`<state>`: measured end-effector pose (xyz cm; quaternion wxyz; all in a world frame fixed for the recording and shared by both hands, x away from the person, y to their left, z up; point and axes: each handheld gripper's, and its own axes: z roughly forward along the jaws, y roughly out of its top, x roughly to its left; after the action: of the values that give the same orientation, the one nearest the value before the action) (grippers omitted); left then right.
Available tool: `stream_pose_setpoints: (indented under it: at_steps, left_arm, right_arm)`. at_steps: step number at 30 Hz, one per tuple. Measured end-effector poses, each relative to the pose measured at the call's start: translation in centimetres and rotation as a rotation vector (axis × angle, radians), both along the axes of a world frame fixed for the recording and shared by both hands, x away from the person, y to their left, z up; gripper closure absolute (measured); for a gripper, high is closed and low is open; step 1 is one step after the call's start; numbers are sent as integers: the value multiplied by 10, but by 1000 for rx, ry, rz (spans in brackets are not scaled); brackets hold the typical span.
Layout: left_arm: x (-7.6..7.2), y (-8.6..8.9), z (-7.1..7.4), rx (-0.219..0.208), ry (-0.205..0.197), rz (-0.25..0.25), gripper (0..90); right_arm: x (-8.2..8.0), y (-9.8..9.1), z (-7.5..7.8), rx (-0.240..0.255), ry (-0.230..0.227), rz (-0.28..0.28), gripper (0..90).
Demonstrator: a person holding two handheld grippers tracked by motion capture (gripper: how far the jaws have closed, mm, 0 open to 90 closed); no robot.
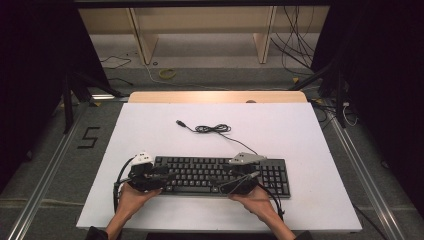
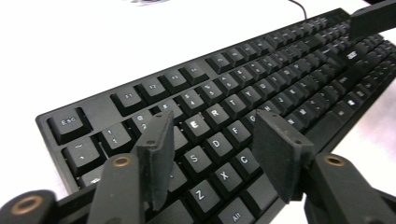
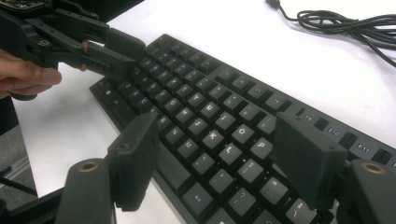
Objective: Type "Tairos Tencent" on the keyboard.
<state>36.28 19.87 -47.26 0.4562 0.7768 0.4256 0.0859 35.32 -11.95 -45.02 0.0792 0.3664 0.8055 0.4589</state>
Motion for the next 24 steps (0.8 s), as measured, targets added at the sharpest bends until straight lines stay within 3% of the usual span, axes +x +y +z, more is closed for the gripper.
stream_pose_setpoints:
  at_steps: [7, 24]
  left_arm:
    - [-2, 3, 1, -23, -10, 13, 395]
    - [-10, 6, 4, -58, -35, 19, 342]
  right_arm:
    - [0, 2, -1, 0, -3, 7, 327]
    - [-3, 11, -3, -1, -3, 31, 329]
